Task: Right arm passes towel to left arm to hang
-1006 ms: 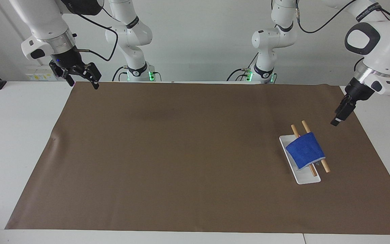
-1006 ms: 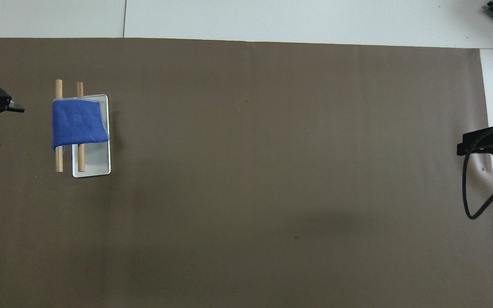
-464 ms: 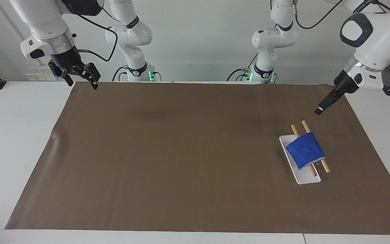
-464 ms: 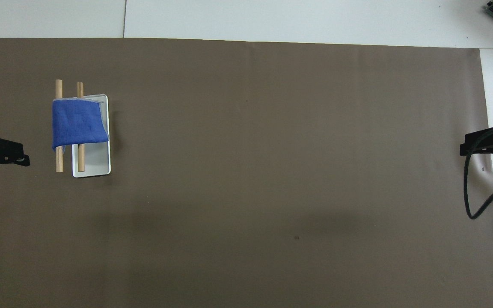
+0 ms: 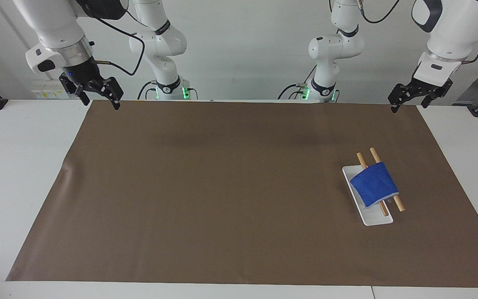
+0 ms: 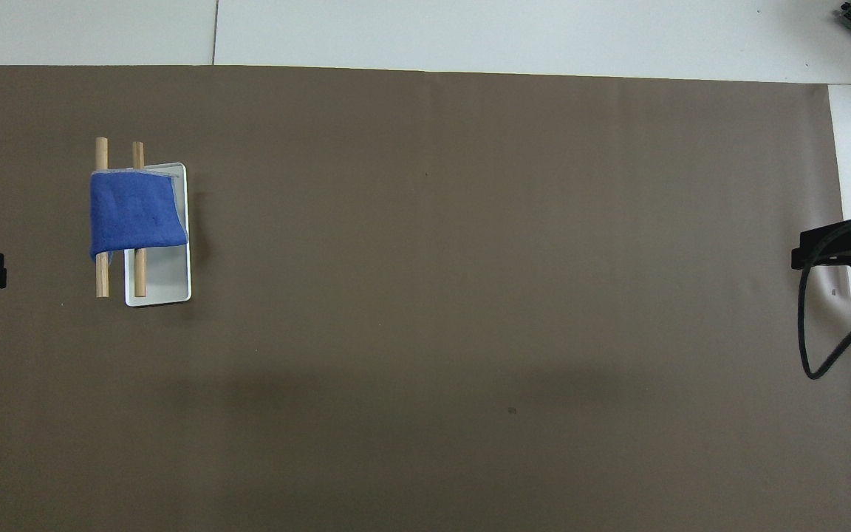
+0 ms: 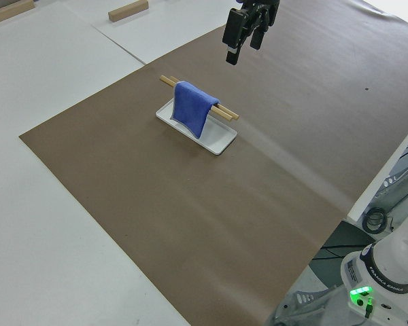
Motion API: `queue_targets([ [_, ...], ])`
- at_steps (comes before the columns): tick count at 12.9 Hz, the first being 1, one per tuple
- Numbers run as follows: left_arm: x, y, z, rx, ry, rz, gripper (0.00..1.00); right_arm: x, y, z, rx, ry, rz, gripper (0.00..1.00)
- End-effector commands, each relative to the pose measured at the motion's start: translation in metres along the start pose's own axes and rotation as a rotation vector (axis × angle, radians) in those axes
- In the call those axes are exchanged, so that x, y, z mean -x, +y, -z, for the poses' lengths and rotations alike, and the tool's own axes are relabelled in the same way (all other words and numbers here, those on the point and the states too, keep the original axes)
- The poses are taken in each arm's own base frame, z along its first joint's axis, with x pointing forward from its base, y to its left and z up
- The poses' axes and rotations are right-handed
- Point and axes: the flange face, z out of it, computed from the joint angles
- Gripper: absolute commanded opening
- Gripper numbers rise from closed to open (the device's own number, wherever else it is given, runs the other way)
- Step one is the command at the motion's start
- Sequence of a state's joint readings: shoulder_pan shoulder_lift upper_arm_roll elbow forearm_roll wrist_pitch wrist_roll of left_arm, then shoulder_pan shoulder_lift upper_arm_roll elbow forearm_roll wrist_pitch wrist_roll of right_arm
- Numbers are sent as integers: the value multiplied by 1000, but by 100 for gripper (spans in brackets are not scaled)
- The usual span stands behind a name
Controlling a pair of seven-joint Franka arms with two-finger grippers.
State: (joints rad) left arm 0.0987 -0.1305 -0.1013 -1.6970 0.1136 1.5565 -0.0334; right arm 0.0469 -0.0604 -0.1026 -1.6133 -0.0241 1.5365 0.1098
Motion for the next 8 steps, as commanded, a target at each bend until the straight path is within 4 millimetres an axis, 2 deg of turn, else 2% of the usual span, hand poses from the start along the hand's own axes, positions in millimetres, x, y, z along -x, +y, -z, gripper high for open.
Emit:
queue_targets([
  [1,11,4,18,-17,12,-11,100,8,3,1,-1,2,12,100],
  [3,14,-1,24,-14,39,-12,100,8,3,1,-1,2,14,100],
  [5,7,2,27,28,96,-4,100,8,3,1,-1,2,14,100],
  [8,11,8,19,114,81,1,100,8,3,1,-1,2,14,100],
])
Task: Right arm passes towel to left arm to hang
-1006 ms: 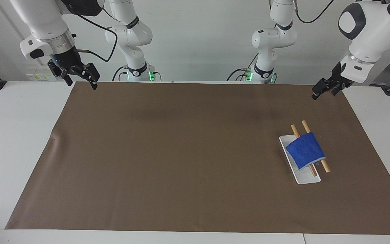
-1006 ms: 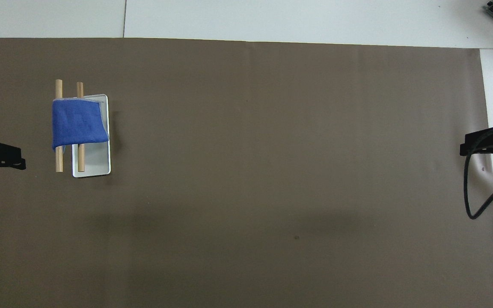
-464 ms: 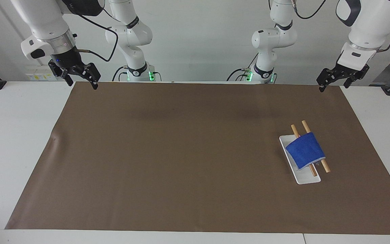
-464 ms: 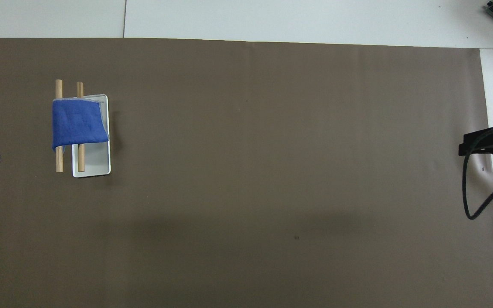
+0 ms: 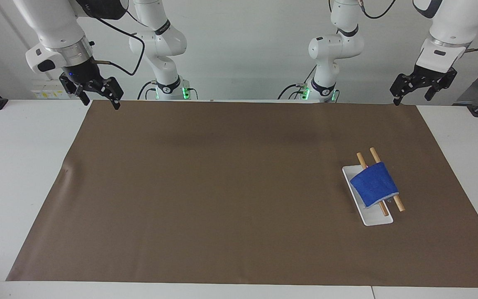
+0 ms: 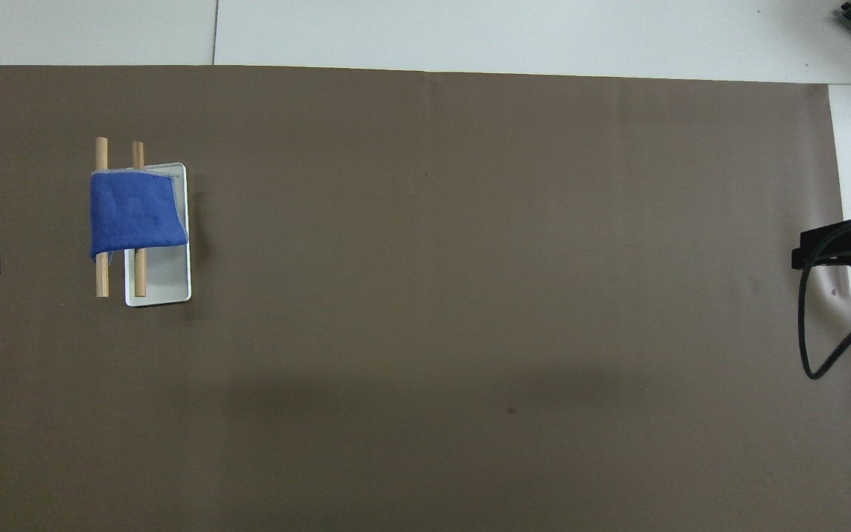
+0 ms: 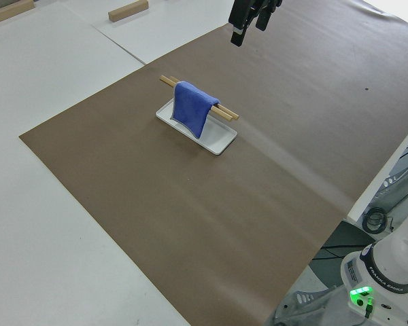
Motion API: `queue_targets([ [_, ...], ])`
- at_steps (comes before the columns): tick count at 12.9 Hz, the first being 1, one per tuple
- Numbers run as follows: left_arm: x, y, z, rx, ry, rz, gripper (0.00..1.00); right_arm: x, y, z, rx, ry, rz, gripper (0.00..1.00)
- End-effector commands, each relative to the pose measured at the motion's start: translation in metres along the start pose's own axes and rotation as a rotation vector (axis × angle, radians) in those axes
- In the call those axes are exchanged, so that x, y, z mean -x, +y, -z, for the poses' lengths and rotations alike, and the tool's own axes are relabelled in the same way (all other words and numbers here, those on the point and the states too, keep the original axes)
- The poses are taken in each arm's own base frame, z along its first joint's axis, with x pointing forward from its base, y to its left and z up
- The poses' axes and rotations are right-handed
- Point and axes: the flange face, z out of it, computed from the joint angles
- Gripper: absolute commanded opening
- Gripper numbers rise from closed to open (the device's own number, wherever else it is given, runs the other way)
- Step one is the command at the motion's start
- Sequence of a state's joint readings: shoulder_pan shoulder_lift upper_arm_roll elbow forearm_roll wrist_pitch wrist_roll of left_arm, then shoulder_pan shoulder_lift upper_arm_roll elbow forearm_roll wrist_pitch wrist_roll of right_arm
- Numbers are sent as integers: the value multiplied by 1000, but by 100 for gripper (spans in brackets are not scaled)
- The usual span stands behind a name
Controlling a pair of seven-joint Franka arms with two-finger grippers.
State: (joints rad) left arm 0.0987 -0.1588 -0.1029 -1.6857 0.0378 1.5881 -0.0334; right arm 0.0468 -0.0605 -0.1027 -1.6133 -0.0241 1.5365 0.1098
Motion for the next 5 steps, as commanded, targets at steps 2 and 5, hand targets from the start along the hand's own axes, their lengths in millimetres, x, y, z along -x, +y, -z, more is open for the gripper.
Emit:
queue_targets([
  [2,8,4,-7,63,4,1,100,7,3,1,-1,2,14,100],
  [5,13,5,-12,65,-5,0,100,7,3,1,-1,2,14,100],
])
